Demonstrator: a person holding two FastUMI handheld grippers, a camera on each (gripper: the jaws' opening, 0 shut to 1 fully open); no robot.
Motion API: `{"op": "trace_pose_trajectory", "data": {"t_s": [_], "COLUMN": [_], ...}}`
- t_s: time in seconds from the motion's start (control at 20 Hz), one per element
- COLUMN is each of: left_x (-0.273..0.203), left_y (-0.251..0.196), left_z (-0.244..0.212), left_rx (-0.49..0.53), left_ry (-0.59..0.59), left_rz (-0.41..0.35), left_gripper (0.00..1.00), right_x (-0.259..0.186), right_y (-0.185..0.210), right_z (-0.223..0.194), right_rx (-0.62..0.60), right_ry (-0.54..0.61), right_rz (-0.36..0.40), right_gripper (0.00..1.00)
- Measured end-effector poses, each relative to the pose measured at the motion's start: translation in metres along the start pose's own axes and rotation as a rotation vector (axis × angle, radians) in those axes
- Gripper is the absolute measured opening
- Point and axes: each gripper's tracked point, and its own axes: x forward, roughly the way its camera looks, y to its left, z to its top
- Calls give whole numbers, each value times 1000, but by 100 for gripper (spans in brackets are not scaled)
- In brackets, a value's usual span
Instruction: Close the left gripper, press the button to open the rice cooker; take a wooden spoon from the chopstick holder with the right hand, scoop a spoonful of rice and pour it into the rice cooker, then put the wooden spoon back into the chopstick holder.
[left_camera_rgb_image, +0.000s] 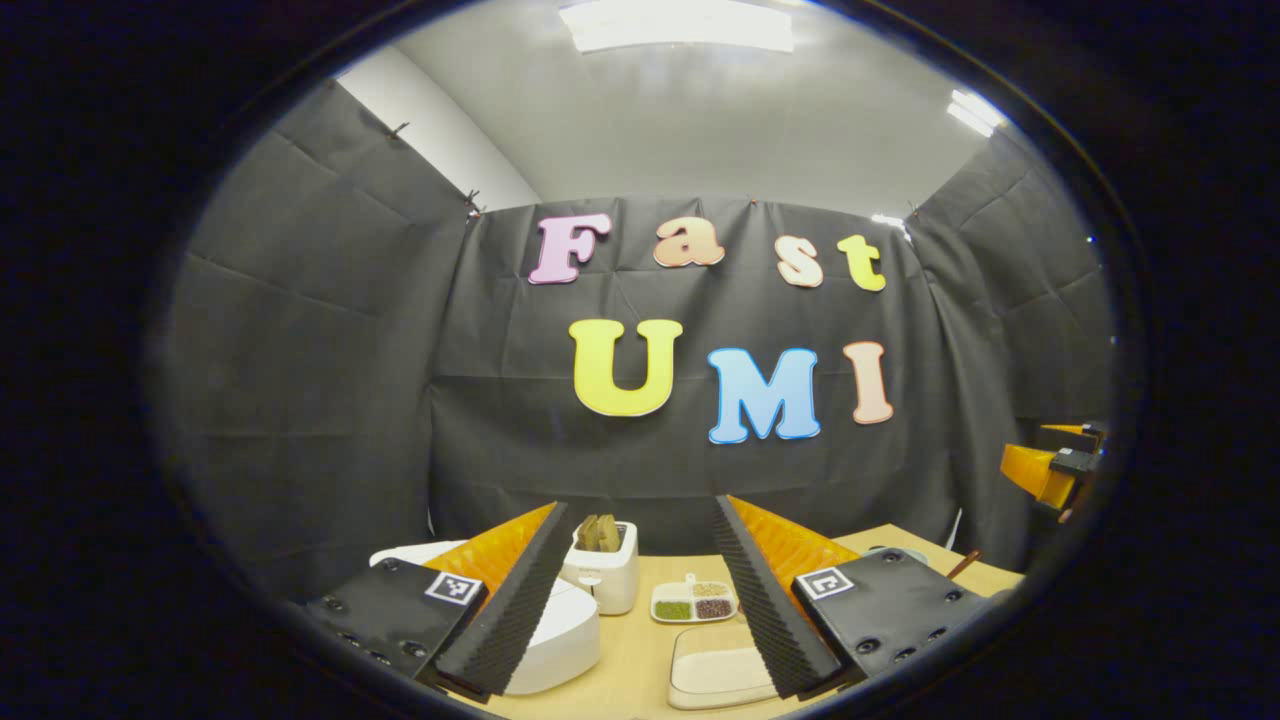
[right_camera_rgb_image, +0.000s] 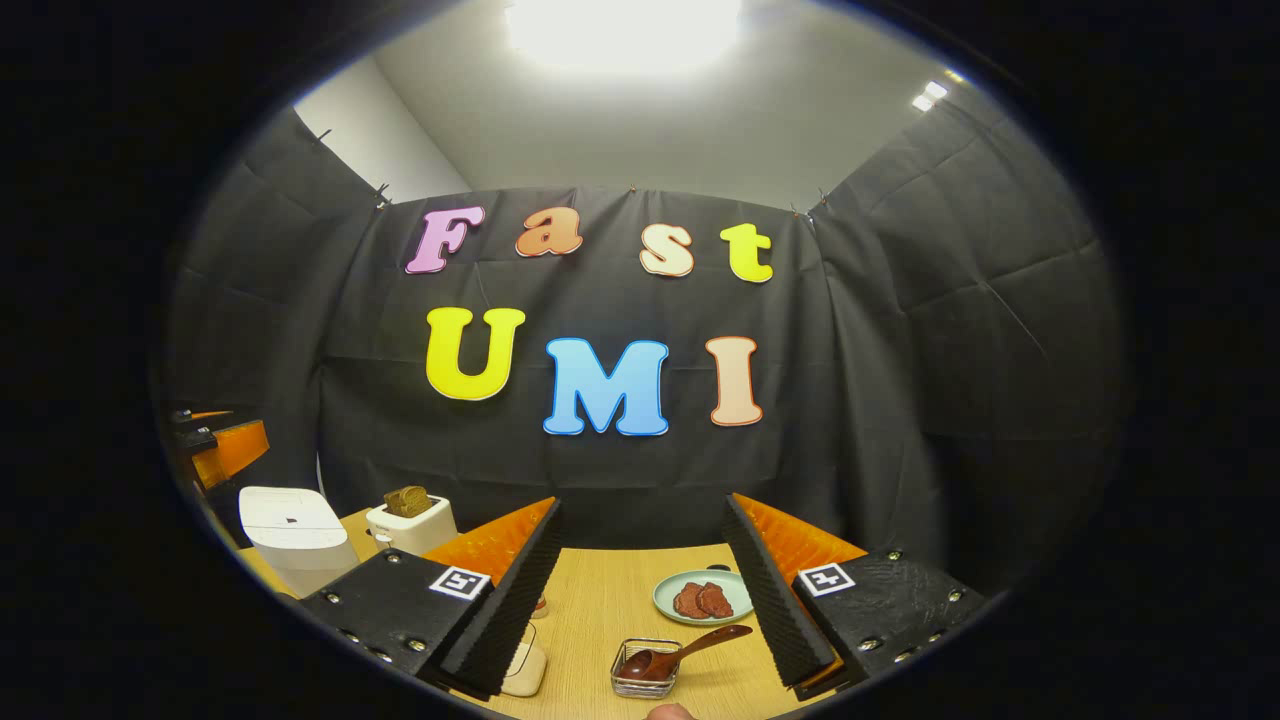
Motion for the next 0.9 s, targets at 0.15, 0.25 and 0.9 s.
{"op": "trace_pose_trajectory", "data": {"t_s": [0.15, 0.25, 0.9], "left_x": [-2, 0, -2], "left_y": [2, 4, 26], "left_z": [3, 2, -1], "left_rx": [-4, -3, 4], "left_ry": [-3, -3, -6], "left_rz": [0, 1, -6], "left_gripper": [98, 99, 21], "right_x": [0, 1, -3], "right_y": [5, 7, 20], "right_z": [-2, -4, -9], "right_rx": [2, 3, 0], "right_ry": [1, 6, 17], "right_rz": [9, 15, 17], "right_gripper": [96, 96, 96]}}
